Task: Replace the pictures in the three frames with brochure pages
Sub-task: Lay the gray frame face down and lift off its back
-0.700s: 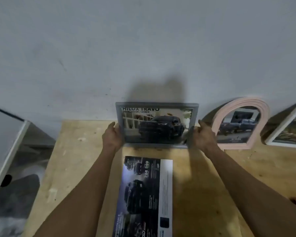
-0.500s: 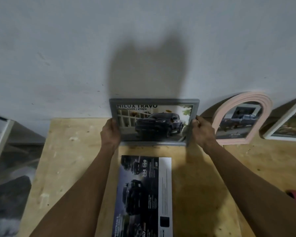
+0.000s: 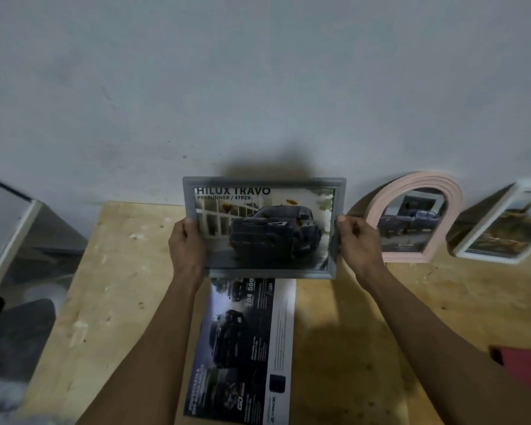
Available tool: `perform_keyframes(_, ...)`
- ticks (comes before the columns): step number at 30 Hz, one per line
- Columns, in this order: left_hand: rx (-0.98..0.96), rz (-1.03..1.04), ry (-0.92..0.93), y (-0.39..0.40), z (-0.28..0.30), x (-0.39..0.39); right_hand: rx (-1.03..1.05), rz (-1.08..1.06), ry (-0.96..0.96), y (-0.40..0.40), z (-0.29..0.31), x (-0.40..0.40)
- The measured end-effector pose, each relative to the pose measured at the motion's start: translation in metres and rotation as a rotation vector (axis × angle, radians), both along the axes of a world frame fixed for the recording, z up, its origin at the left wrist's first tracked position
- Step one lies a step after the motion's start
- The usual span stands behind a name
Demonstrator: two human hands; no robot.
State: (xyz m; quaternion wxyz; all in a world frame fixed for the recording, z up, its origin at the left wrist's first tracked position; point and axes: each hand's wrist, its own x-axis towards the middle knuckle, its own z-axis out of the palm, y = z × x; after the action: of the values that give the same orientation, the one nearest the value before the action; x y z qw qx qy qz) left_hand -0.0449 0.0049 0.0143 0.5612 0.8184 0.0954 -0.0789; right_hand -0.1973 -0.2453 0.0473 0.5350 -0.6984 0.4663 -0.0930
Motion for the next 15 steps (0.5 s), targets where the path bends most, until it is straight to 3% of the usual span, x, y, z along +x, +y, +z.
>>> perform_keyframes(7,-0.250,0.006,-0.039,-0.017,0.043,-0.107,0.342,-0.148,0.065,-0.023,0.018,-0.111)
perform_keyframes(11,-0.346,-0.030,-0.050,-0.038,0.050,-0.189,0.536,-0.192,-0.090,-0.048,0.030,-0.192)
perform_keyframes(15,-0.210,-0.010,-0.018,-0.066,0.049,-0.273,0.610,-0.242,-0.169,-0.072,0.040,-0.271)
